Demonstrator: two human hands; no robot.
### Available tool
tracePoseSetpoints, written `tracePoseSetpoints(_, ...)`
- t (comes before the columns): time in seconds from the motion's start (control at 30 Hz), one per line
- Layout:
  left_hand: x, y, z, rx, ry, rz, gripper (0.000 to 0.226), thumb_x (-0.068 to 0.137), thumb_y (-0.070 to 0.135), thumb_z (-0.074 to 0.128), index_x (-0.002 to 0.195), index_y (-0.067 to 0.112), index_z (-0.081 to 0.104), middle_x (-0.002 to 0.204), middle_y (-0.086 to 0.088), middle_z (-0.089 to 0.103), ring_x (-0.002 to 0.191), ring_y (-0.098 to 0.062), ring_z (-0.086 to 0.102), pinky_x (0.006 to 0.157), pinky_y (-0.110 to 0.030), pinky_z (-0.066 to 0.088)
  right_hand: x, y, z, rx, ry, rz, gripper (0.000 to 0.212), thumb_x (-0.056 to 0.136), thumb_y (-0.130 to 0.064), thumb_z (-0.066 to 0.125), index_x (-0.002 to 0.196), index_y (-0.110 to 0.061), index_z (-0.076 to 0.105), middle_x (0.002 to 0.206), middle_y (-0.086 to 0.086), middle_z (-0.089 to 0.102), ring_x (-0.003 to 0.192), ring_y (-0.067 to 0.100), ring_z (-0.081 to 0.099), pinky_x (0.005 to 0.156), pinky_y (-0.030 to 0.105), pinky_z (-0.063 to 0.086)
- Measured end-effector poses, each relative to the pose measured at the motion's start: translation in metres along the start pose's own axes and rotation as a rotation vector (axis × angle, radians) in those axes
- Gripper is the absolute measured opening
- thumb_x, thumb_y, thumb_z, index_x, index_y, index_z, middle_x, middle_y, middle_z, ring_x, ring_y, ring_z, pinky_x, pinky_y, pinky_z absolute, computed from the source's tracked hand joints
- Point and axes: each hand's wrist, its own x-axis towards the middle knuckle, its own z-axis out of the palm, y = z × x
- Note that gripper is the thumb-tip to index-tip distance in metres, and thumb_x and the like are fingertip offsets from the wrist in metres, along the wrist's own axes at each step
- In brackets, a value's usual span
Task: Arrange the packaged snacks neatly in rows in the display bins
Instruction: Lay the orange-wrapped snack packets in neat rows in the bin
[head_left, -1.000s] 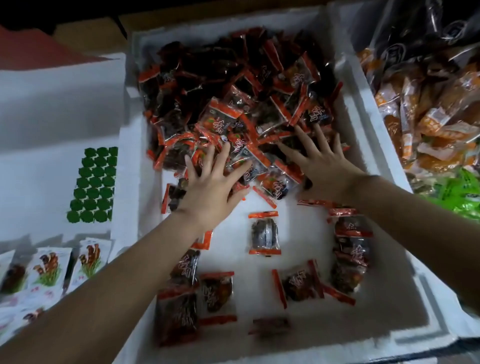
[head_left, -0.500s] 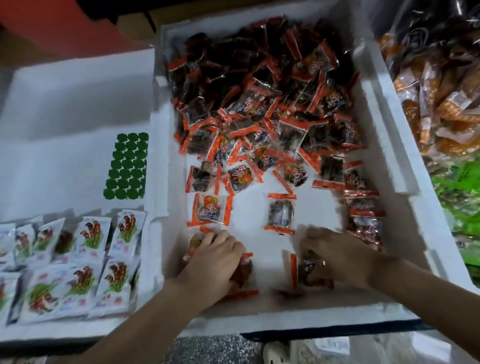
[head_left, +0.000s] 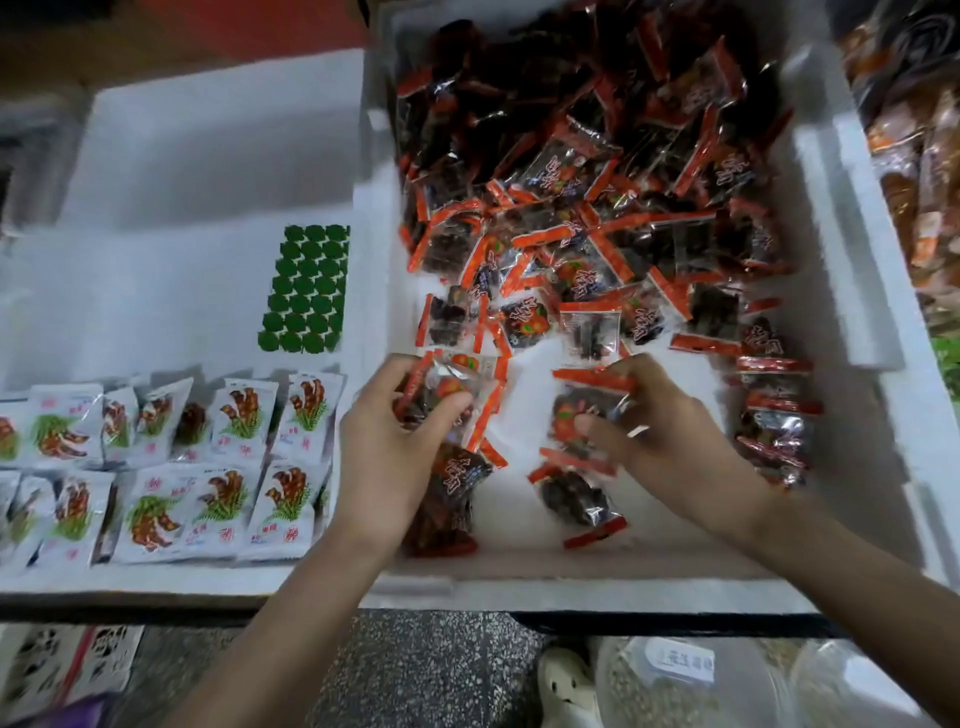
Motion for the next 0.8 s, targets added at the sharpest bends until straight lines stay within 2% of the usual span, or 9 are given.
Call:
tracePoseSetpoints(0.03, -0.001, -0.001, -0.004, 0.002, 0.040, -0.020, 0.015, 0.080, 0.018, 0.072, 0.092, 0.018, 0.062, 0.080, 0.013, 0.065, 0.068, 0.006, 0.059, 0.063, -0.006, 0.041, 0.000, -0.003, 0.010, 0.003, -0.064, 0.023, 0.025, 0.086, -0.019, 0.066, 0.093, -0.028, 0.044, 0.075, -0.015, 0.059, 0.062, -0.005, 0.060, 0.051, 0.007, 0.041)
tracePoseSetpoints(0.2, -0.011, -0.005, -0.017, 0.053, 0.143, 0.027, 0.016, 0.084, 0.016, 0.069, 0.092, 0.017, 0.055, 0.076, 0.017, 0.057, 0.069, 0.012, 0.054, 0.062, -0.003, 0.038, 0.006, 0.006, 0.059, -0.234, -0.307, 0.092, 0.017, 0.088, -0.022, 0.060, 0.082, -0.021, 0.044, 0.076, -0.006, 0.054, 0.068, 0.009, 0.052, 0.050, 0.015, 0.037)
tracePoseSetpoints(0.3, -0.018, -0.012, -0.022, 0.044, 0.154, 0.037, 0.016, 0.085, 0.016, 0.067, 0.095, 0.019, 0.056, 0.081, 0.020, 0.058, 0.074, 0.013, 0.055, 0.066, -0.002, 0.038, 0.012, 0.004, 0.072, -0.326, -0.383, 0.096, 0.028, 0.090, -0.015, 0.054, 0.066, -0.025, 0.045, 0.080, 0.003, 0.057, 0.075, 0.019, 0.055, 0.053, 0.021, 0.039)
tracePoseSetpoints(0.33, -0.019, -0.015, -0.025, 0.041, 0.161, 0.036, 0.015, 0.085, 0.016, 0.067, 0.096, 0.018, 0.056, 0.082, 0.019, 0.058, 0.075, 0.012, 0.055, 0.066, -0.003, 0.038, 0.014, 0.004, 0.074, -0.364, -0.393, 0.099, 0.023, 0.090, -0.016, 0.054, 0.068, -0.023, 0.050, 0.084, 0.004, 0.060, 0.078, 0.021, 0.058, 0.057, 0.026, 0.043)
tracePoseSetpoints(0.4, -0.021, -0.020, -0.029, 0.037, 0.173, 0.039, 0.014, 0.085, 0.016, 0.067, 0.096, 0.016, 0.057, 0.081, 0.018, 0.058, 0.074, 0.011, 0.055, 0.066, -0.003, 0.038, 0.016, 0.004, 0.077, -0.476, -0.388, 0.109, 0.008, 0.088, -0.022, 0.058, 0.092, -0.015, 0.058, 0.101, 0.005, 0.058, 0.092, 0.023, 0.056, 0.072, 0.031, 0.046)
tracePoseSetpoints(0.47, -0.024, -0.021, -0.032, 0.026, 0.181, 0.044, 0.013, 0.086, 0.013, 0.067, 0.094, 0.014, 0.057, 0.078, 0.018, 0.057, 0.073, 0.011, 0.054, 0.065, -0.003, 0.038, 0.018, 0.004, 0.074, -0.649, -0.410, 0.055, 0.040, 0.087, -0.032, 0.061, 0.121, -0.015, 0.050, 0.120, 0.005, 0.047, 0.113, 0.023, 0.045, 0.091, 0.033, 0.039)
tracePoseSetpoints(0.53, -0.027, -0.022, -0.035, 0.022, 0.189, 0.045, 0.013, 0.085, 0.011, 0.066, 0.093, 0.011, 0.056, 0.074, 0.019, 0.055, 0.070, 0.012, 0.054, 0.063, -0.002, 0.037, 0.022, 0.002, 0.070, -0.595, -0.390, -0.005, 0.066, 0.085, -0.040, 0.063, 0.139, -0.018, 0.033, 0.134, 0.004, 0.040, 0.125, 0.022, 0.034, 0.101, 0.033, 0.031)
tracePoseSetpoints(0.67, -0.031, -0.027, -0.036, 0.003, 0.201, 0.048, 0.013, 0.086, 0.012, 0.066, 0.094, 0.012, 0.055, 0.073, 0.017, 0.056, 0.069, 0.010, 0.054, 0.062, -0.003, 0.038, 0.027, -0.004, 0.080, -0.251, -0.500, -0.074, 0.086, 0.076, -0.048, 0.070, 0.146, -0.031, 0.022, 0.146, 0.000, 0.033, 0.131, 0.017, 0.030, 0.103, 0.030, 0.029)
tracePoseSetpoints(0.8, -0.032, -0.030, -0.037, -0.037, 0.212, 0.044, 0.011, 0.087, 0.012, 0.064, 0.093, 0.015, 0.054, 0.073, 0.016, 0.056, 0.068, 0.008, 0.054, 0.062, -0.004, 0.038, 0.032, -0.006, 0.094, -0.427, -0.472, -0.237, 0.067, 0.077, -0.042, 0.072, 0.134, -0.032, 0.039, 0.138, -0.001, 0.033, 0.122, 0.019, 0.034, 0.106, 0.034, 0.032)
